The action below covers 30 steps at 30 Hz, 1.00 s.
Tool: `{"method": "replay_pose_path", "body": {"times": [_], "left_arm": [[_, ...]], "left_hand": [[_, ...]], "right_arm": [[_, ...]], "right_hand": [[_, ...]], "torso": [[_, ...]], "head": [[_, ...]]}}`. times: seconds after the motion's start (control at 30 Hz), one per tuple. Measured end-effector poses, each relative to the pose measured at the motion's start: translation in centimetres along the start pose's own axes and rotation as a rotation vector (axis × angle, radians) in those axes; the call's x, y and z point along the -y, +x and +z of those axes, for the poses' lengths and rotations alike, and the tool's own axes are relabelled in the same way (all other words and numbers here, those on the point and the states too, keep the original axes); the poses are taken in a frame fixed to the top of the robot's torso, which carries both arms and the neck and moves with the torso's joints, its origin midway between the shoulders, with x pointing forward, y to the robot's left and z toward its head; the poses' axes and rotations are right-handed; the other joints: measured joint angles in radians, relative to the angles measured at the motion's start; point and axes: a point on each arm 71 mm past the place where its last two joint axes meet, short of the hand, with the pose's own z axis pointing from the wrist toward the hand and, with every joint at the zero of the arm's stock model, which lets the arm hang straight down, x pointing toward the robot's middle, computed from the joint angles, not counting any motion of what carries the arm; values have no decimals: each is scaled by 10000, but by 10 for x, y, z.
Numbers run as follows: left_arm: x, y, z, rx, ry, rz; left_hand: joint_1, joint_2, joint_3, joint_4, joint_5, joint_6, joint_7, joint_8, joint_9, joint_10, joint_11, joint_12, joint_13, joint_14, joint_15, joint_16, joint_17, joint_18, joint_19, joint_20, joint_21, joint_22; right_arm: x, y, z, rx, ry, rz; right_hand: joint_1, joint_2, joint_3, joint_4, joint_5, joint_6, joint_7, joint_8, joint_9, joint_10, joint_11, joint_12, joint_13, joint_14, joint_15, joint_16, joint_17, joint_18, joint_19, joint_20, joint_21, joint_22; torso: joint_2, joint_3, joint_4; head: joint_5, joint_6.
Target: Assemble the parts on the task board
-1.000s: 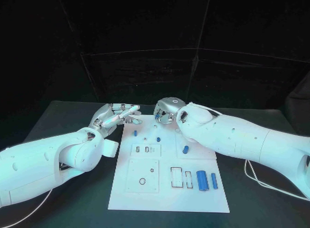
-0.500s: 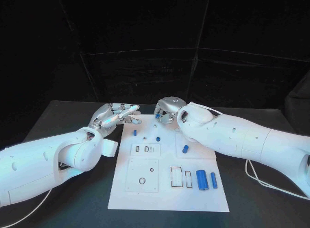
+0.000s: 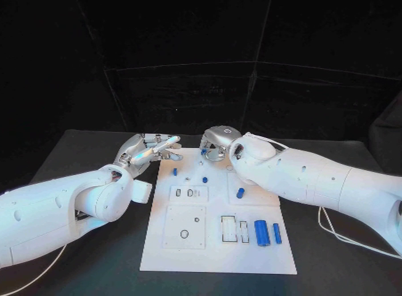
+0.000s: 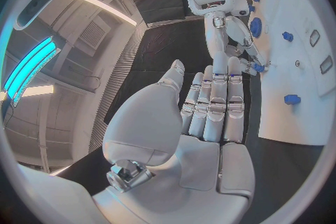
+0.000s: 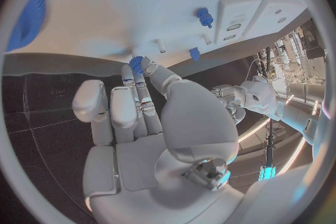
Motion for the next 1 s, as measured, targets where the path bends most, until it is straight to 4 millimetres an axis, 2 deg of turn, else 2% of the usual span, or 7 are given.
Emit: {"method": "replay_pose_path", "body": {"times": [0.13,0.37,0.53,0.63,0.7,0.8,1.0], "left_arm": [[0,0,0,1,-10,0],[0,0,0,7,-32,2],[0,0,0,9,-58,3],[0,-1,0,9,-74,3],[0,-1,0,10,-86,3],[0,-1,0,12,-100,4],[-1,-2,-1,37,-118,14]], "left_hand": [[0,0,0,0,0,0,0,0,0,0,0,0,0,0,0,0,3,0,0,0,0,0],[0,0,0,0,0,0,0,0,0,0,0,0,1,0,0,0,16,-1,0,0,0,1],[0,0,0,0,0,0,0,0,0,0,0,0,-9,-37,37,0,15,0,0,0,0,-9],[0,0,0,0,0,0,0,0,0,0,0,0,-8,-37,37,0,26,0,0,0,0,-8],[0,0,0,0,0,0,0,0,0,0,0,0,-8,-37,36,0,25,0,0,0,0,-8],[0,0,0,0,0,0,0,0,0,0,0,0,-7,-37,37,0,25,-1,0,0,0,-8],[-8,8,19,-18,0,0,0,0,0,0,0,0,-7,-37,36,0,32,-1,0,0,0,-7]], "right_arm": [[0,0,0,-19,10,16],[2,0,0,-49,69,22],[3,0,0,-41,107,26],[3,0,0,-14,115,34],[4,0,-1,30,124,45],[7,-2,-5,140,116,103],[23,-11,-27,468,106,487]], "right_hand": [[2,-1,0,0,0,0,0,0,0,-15,-15,0,0,-5,4,0,-2,0,0,0,0,-1],[13,-223,-53,108,0,-387,50,0,-29,-383,81,0,1,-58,58,-188,-356,0,-142,108,-50,-211],[106,-423,-275,381,0,-1280,117,0,-37,-1216,169,0,-2,-286,199,-718,-1221,1,-680,161,-497,-993],[210,-528,-600,507,0,-1902,75,0,-37,-1815,207,55,0,-400,215,-1178,-1900,11,-1033,188,-869,-1609],[250,-567,-731,587,0,-2086,59,0,-37,-1969,218,119,8,-400,215,-1332,-2107,163,-1094,193,-993,-1809],[266,-551,-833,689,94,-1978,112,0,-6,-1987,210,351,45,-400,215,-1354,-2118,164,-1094,193,-1011,-1842],[357,-460,-950,865,630,-1188,193,240,108,-712,101,1187,212,-69,115,-681,-912,162,-423,133,-552,-933]], "torso": [[-1,-1,10],[-1,-1,11],[-2,-1,11],[-6,-1,11],[-6,-1,16],[-6,-1,25],[-18,5,17]], "head": [[-9,-1],[-15,-8],[-17,-4],[-31,2],[-35,2],[-44,2],[-43,31]]}}
